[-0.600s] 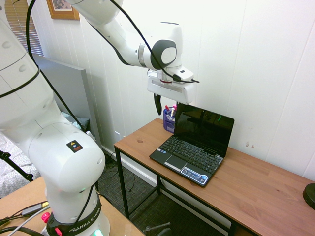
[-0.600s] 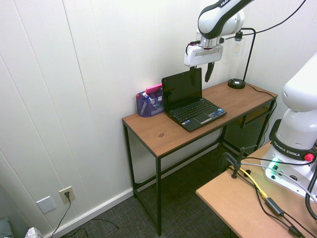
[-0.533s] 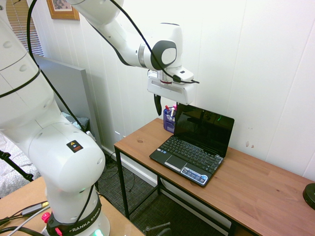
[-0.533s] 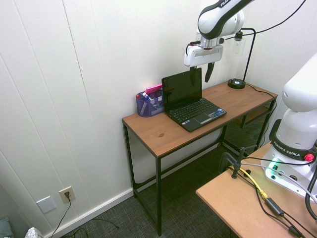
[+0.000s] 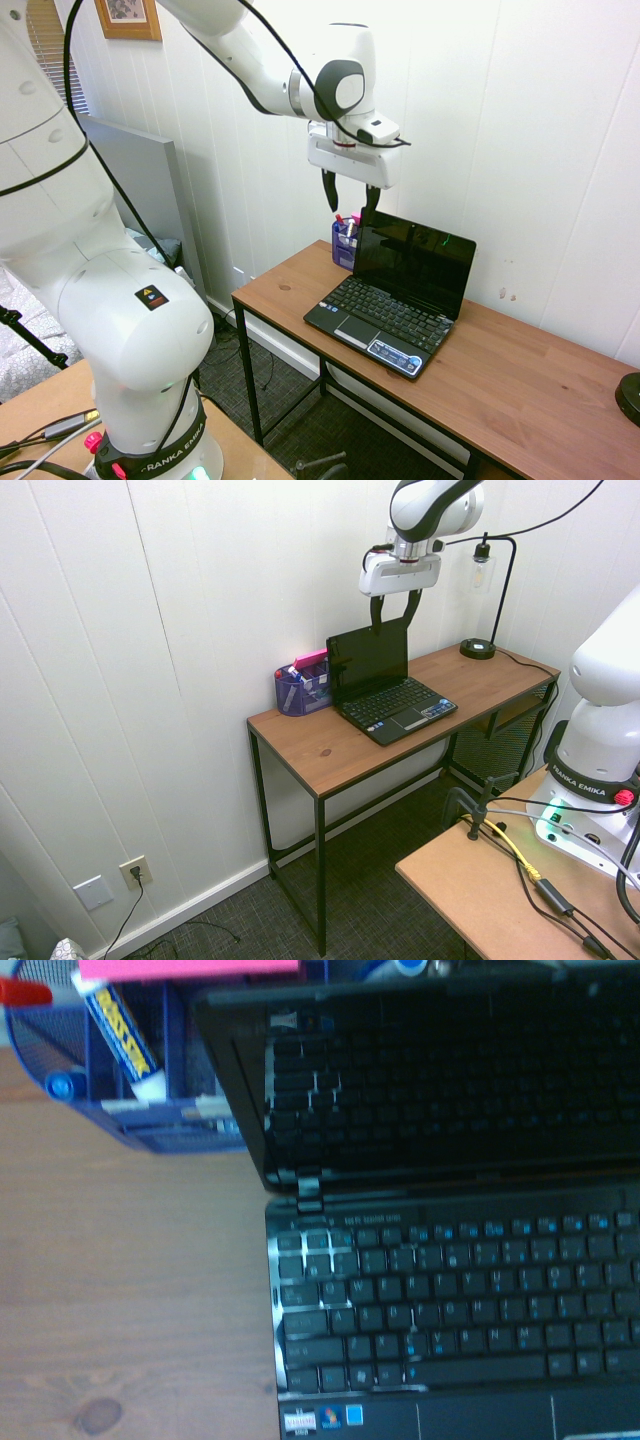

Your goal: Close the laptop lid

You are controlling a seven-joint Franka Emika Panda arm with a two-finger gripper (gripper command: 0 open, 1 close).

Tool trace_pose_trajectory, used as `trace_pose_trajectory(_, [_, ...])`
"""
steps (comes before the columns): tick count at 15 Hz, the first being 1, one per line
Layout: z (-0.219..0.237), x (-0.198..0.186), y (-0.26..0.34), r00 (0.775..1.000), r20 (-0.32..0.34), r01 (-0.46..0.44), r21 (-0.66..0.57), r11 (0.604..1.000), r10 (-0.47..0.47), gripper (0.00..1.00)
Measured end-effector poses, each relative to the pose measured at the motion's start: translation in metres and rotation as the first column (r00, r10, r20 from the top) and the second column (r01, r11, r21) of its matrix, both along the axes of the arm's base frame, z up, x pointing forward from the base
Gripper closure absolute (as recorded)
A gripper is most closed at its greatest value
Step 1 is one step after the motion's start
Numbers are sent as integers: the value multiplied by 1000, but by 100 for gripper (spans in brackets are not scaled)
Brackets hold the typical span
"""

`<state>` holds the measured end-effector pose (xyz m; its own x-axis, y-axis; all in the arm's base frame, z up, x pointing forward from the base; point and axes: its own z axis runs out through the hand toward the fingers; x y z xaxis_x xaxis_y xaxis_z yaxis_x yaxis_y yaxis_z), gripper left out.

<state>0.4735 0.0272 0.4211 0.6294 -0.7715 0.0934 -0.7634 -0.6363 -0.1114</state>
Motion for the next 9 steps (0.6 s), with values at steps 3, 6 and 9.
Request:
trace_pose_trajectory(3, [3, 44, -1, 999, 29, 44, -24, 999, -43, 0])
trace_pose_trajectory(6, [-12, 85, -11, 994, 61, 91, -45, 995, -88, 0])
trace_pose_trajectory(9, [-28, 119, -19, 986, 92, 144, -65, 987, -138, 0])
